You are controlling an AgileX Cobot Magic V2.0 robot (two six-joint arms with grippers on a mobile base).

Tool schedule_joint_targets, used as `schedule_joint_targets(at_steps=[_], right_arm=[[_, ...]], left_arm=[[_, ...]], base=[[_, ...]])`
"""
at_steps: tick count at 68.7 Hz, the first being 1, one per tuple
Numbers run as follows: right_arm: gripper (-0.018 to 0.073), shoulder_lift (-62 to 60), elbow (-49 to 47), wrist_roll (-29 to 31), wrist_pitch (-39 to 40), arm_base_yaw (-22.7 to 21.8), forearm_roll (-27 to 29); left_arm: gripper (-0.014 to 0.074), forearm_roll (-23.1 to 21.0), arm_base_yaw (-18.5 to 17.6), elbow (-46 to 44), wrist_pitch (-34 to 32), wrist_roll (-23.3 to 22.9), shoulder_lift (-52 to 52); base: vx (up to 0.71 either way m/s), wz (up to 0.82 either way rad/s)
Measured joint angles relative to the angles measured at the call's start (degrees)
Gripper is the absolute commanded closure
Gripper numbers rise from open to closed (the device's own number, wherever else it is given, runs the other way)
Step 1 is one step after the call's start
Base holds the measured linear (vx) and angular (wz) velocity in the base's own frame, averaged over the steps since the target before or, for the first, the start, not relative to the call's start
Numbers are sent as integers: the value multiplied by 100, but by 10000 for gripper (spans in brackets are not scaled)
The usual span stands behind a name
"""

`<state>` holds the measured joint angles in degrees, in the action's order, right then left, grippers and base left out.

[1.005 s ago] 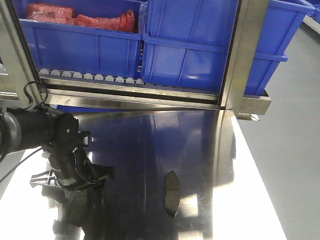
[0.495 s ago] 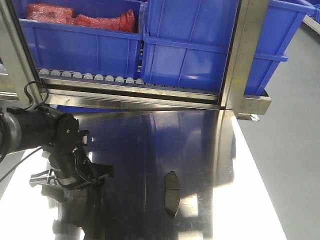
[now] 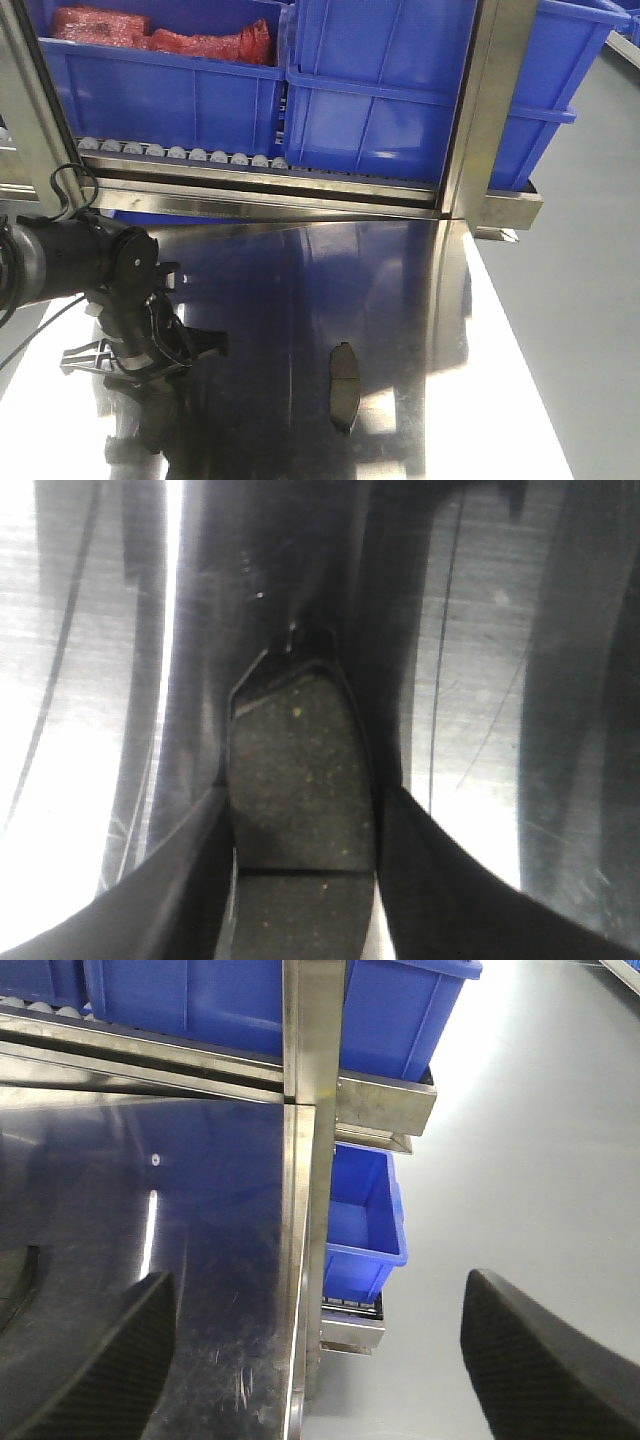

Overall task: Move and align brake pads A on conveyor
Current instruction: 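Close the left gripper on the brake pad and lift it, then hold the pad raised in the left gripper while the right arm moves in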

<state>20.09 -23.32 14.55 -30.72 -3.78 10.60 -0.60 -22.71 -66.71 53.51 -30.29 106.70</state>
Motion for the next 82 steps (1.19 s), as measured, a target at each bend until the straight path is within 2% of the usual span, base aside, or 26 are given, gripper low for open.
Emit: schedule_joint_targets(at_steps=[30,46,63,73,82], right_arm=[[-9,0,0,0,0,0,0],[-9,0,0,0,0,0,0],[-9,0,0,0,0,0,0],[-9,0,0,0,0,0,0],[-9,0,0,0,0,0,0]], left_arm=[[603,60,-49,-5,6,230,-246],[603,468,-49,-5,31,267,-1085],[603,1117,-49,5,176,322,-2265],[603,1417,-49,251,192,391,-2972],[603,1607,-49,776,-134,397,-3878]], base=[[0,0],[0,0],[0,0],[0,0],[0,0]])
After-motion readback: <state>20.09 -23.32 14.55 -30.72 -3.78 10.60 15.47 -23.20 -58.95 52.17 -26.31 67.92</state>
